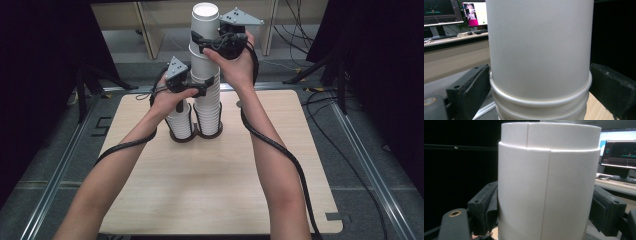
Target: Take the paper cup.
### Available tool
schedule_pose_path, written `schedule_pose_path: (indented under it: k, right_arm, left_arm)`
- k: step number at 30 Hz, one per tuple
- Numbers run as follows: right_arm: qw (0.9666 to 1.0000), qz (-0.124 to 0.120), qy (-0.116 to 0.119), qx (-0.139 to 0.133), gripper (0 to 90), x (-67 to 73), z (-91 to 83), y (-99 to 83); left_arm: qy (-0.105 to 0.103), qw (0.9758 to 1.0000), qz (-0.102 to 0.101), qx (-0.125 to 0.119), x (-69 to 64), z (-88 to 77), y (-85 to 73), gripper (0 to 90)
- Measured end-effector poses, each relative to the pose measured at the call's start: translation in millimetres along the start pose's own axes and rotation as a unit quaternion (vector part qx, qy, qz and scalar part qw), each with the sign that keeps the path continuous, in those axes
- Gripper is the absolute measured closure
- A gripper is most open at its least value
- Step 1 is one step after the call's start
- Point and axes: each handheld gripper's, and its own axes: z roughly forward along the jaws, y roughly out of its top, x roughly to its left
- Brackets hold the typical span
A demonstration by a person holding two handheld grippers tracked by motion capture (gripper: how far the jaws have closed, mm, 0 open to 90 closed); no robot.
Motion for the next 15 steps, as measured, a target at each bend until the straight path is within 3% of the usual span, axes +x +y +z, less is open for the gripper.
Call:
schedule_pose_path:
  k: [6, 7, 10, 11, 15]
  right_arm:
    - [0.9998, -0.005, 0.0, -0.018, 20.2, 1.8, -5.3, 5.9]
    - [0.9997, -0.011, 0.0, -0.022, 20.3, 1.6, -6.4, 7.4]
    - [0.9996, -0.017, -0.003, -0.025, 20.4, 4.0, -12.3, 10.5]
    - [0.9993, -0.016, -0.002, -0.033, 20.4, 4.5, -13.9, 11.6]
    - [0.9993, -0.012, -0.004, -0.037, 20.6, 2.9, -17.2, 19.6]
  left_arm:
    - [-0.001, 1.0, 0.0, -0.001, -0.3, 0.4, 0.0, 4.9]
    - [0.0, 0.9999, 0.015, 0.008, 1.5, -0.2, 0.0, 4.9]
    - [-0.005, 0.9998, 0.011, 0.017, 1.2, -1.2, -0.3, 4.9]
    - [-0.001, 1.0, 0.002, 0.0, 0.0, 0.3, -0.4, 4.9]
    - [-0.006, 0.9999, 0.005, 0.009, -0.3, 0.1, -0.7, 4.7]
